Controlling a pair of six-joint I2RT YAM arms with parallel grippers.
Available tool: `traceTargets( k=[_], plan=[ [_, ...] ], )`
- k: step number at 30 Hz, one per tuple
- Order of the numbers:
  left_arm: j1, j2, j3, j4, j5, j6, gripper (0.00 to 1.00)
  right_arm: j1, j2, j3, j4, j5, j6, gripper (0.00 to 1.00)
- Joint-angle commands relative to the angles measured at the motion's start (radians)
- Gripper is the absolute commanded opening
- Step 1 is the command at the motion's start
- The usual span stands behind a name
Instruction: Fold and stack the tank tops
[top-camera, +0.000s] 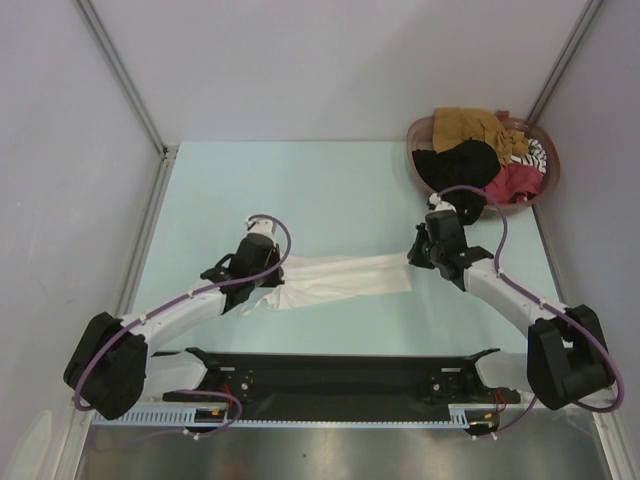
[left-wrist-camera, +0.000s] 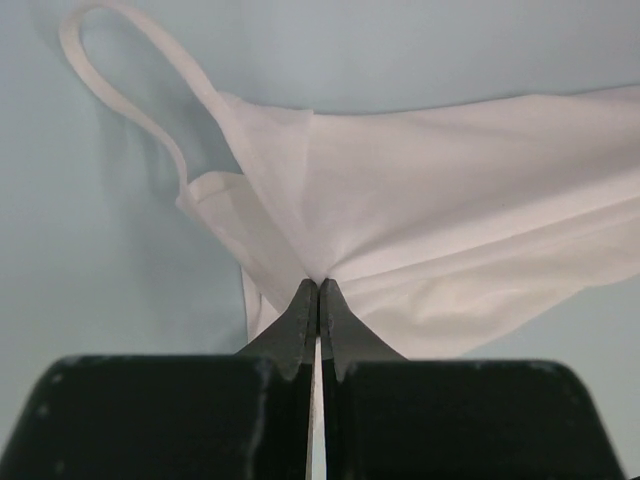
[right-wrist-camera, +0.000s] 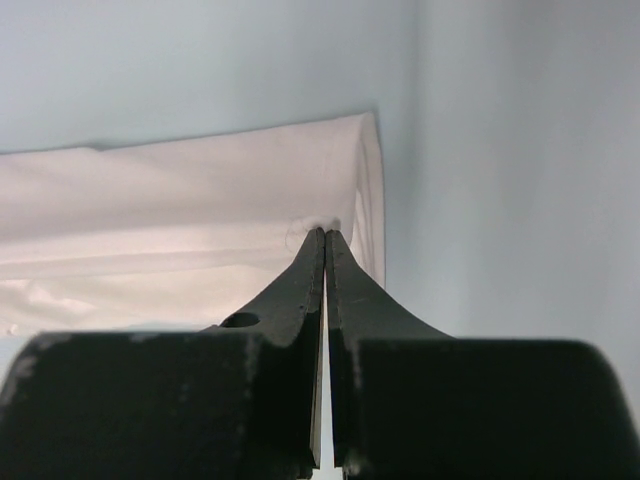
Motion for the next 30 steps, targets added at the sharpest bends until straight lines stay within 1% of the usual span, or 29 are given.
traceTargets(
  k=[1, 5, 7, 9, 10, 11, 12, 13, 14, 16, 17, 20, 23, 28, 30],
  plan=[
    [-0.036, -0.056, -0.036, 0.003, -0.032, -0.041, 0.0, 0.015, -0.073, -0.035, 0.006, 0.005, 0.022, 0.0],
    [-0.073, -0.046, -0.07, 0.012, -0.023, -0.09, 0.0, 0.022, -0.079, -0.085, 0.009, 0.001, 0.038, 0.01],
    [-0.103, -0.035, -0.078, -0.002, -0.058, -0.129, 0.0, 0.031, -0.078, -0.107, 0.018, 0.001, 0.057, 0.01],
    [-0.125, -0.023, -0.087, -0.023, -0.118, -0.156, 0.0, 0.038, -0.07, -0.134, 0.024, 0.011, 0.074, 0.04],
    [-0.14, -0.021, -0.101, -0.032, -0.131, -0.182, 0.0, 0.042, -0.069, -0.143, 0.026, 0.019, 0.084, 0.06],
    [-0.144, -0.023, -0.11, -0.035, -0.141, -0.196, 0.0, 0.043, -0.061, -0.153, 0.029, 0.025, 0.1, 0.12],
    [-0.145, -0.023, -0.118, -0.037, -0.154, -0.209, 0.01, 0.043, -0.061, -0.147, 0.015, 0.031, 0.106, 0.14],
    [-0.148, -0.026, -0.135, -0.043, -0.164, -0.228, 0.01, 0.045, -0.064, -0.144, 0.005, 0.051, 0.112, 0.2],
    [-0.148, -0.038, -0.141, -0.046, -0.174, -0.239, 0.06, 0.046, -0.073, -0.144, -0.003, 0.057, 0.13, 0.31],
    [-0.151, -0.067, -0.161, -0.046, -0.19, -0.245, 0.18, 0.049, -0.088, -0.151, -0.003, 0.056, 0.134, 0.34],
    [-0.151, -0.103, -0.167, -0.055, -0.2, -0.252, 0.3, 0.048, -0.098, -0.154, -0.005, 0.063, 0.138, 0.34],
    [-0.153, -0.183, -0.172, -0.077, -0.221, -0.247, 0.58, 0.048, -0.128, -0.168, 0.001, 0.068, 0.137, 0.37],
    [-0.153, -0.225, -0.147, -0.114, -0.23, -0.235, 0.66, 0.048, -0.138, -0.157, 0.023, 0.039, 0.121, 0.37],
    [-0.153, -0.224, -0.1, -0.148, -0.24, -0.23, 0.67, 0.049, -0.09, -0.101, 0.038, -0.013, 0.078, 0.38],
    [-0.153, -0.208, -0.089, -0.141, -0.237, -0.232, 0.67, 0.049, -0.063, -0.076, 0.046, -0.027, 0.066, 0.35]
  ],
)
